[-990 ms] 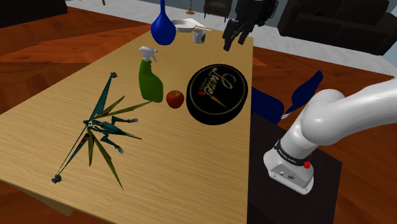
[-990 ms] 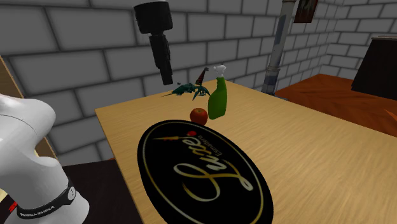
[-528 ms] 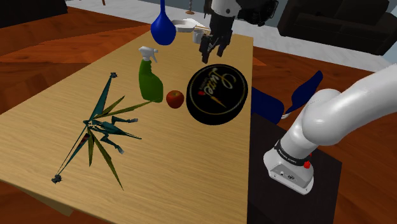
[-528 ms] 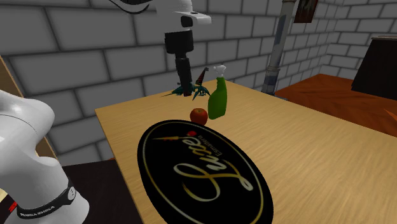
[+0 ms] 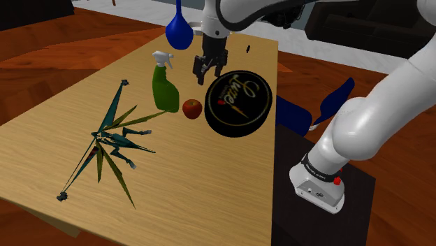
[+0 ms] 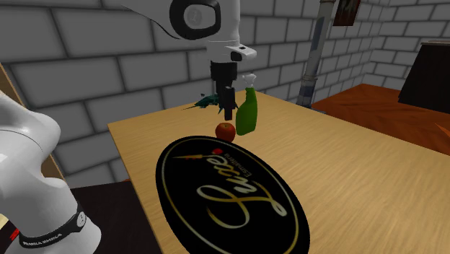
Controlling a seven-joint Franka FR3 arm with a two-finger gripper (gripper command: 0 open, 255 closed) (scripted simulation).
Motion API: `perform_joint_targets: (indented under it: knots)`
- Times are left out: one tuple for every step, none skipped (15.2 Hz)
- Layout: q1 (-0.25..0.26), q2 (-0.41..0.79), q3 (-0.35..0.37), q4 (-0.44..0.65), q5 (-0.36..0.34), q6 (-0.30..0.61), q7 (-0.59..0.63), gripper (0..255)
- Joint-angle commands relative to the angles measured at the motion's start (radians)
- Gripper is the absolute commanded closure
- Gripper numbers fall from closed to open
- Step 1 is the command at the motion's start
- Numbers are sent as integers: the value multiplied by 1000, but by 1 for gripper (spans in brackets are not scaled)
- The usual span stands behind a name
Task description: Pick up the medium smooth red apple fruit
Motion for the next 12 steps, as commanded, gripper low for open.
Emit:
perform_joint_targets:
  knots:
    - [13, 72, 19, 33, 7, 28, 21, 0]
    - [18, 107, 26, 51, 9, 39, 27, 0]
    - [23, 143, 32, 71, 10, 49, 33, 0]
    - [28, 178, 38, 91, 11, 58, 40, 0]
    - [34, 214, 44, 113, 12, 66, 46, 0]
    - [39, 250, 49, 136, 12, 74, 52, 0]
    - [41, 262, 51, 144, 12, 76, 54, 0]
    - [42, 267, 51, 136, 11, 89, 54, 0]
    - [42, 273, 51, 129, 10, 102, 54, 0]
    - [42, 278, 51, 121, 9, 115, 54, 0]
    - [43, 284, 51, 114, 8, 128, 54, 0]
    - [43, 290, 51, 108, 7, 140, 54, 0]
